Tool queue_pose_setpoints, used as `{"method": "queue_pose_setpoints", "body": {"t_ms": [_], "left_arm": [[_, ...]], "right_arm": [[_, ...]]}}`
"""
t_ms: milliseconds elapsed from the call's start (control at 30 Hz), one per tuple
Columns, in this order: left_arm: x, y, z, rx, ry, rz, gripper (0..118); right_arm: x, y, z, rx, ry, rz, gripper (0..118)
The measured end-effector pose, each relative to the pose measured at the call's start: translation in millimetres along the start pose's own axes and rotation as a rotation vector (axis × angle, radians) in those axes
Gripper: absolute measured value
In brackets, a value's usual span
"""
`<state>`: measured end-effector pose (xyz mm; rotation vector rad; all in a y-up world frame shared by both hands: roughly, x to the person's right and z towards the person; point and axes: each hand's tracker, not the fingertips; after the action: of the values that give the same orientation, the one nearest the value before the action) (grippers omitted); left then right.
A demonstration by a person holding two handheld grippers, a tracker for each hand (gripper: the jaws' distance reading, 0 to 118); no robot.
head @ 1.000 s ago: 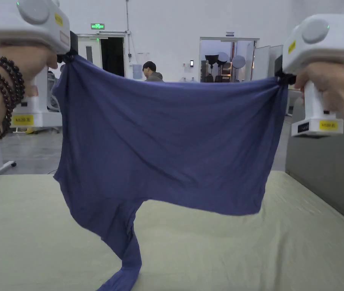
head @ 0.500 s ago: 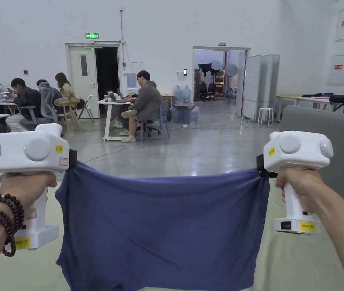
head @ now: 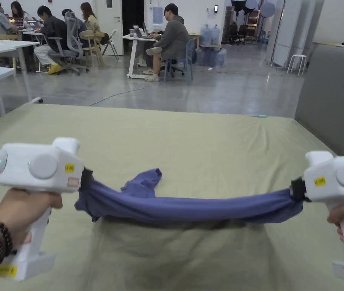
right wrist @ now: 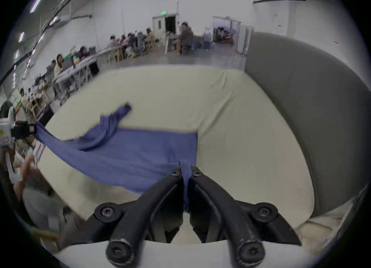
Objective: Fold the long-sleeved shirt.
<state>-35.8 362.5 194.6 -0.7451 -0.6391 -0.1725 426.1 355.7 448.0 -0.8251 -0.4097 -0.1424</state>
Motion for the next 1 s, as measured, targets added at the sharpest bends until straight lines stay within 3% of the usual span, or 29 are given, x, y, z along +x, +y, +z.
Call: {"method": "queue_pose_setpoints", "body": {"t_ms": [233,400,467,567,600,633,667,700,733,767,800,867,900,933,967,1000], "left_arm": [[2.3,-139.9,-10.7,-0.381,-0.104,-0.086,0],[20.2,-179.6,-22.7,-0.551,-0.074,-0.195,0],[28.0,-188.5,-20.4,-0.575,-0.108,-0.203,0],[25.5,-186.2,-21.5,-0.548,-0.102,-0.201,0],[22.7,-180.6,-21.6,-0.524,-0.098,-0.162,0],[19.0,-173.3,-20.3,-0.486,-0.097,-0.108,0],[14.3,-165.7,-17.2,-0.439,-0.12,-0.065,11],[14.1,-157.7,-11.0,-0.407,-0.146,-0.039,52],[13.7,-148.2,-7.2,-0.397,-0.156,-0.039,89],[13.6,-138.9,-3.1,-0.392,-0.156,-0.048,114],[14.7,-125.8,3.4,-0.338,-0.161,-0.054,117],[16.0,-104.3,7.6,-0.271,-0.148,-0.056,116],[17.2,-90.3,6.3,-0.247,-0.114,-0.058,108],[19.3,-77.6,4.4,-0.196,-0.086,-0.087,82],[22.4,-67.4,1.6,-0.15,-0.076,-0.133,30],[25.5,-57.3,-6.4,-0.116,-0.035,-0.167,0]], "right_arm": [[-1.4,-125.5,-27.3,-0.326,0.081,0.183,0],[-12.5,-162.6,-46.2,-0.492,0.069,0.303,0],[-10.5,-170.7,-53.5,-0.554,0.098,0.305,0],[-3.6,-172.3,-56.5,-0.508,0.086,0.251,0],[-2.0,-169.8,-55.8,-0.46,0.082,0.215,7],[1.0,-168.4,-50.8,-0.411,0.069,0.186,24],[3.3,-164.5,-49.1,-0.385,0.065,0.157,54],[5.0,-159.6,-46.9,-0.377,0.057,0.126,97],[5.7,-153.7,-43.1,-0.362,0.061,0.122,111],[7.3,-147.6,-34.9,-0.325,0.072,0.123,112],[7.6,-137.5,-31.1,-0.306,0.079,0.118,112],[5.8,-119.1,-29.6,-0.277,0.051,0.095,111],[2.4,-106.8,-27.9,-0.261,0.019,0.075,105],[-0.5,-96.3,-28.6,-0.241,0.016,0.071,82],[-3.6,-87.5,-30.0,-0.216,0.023,0.075,37],[-7.9,-79.1,-36.2,-0.202,0.015,0.077,0]]}}
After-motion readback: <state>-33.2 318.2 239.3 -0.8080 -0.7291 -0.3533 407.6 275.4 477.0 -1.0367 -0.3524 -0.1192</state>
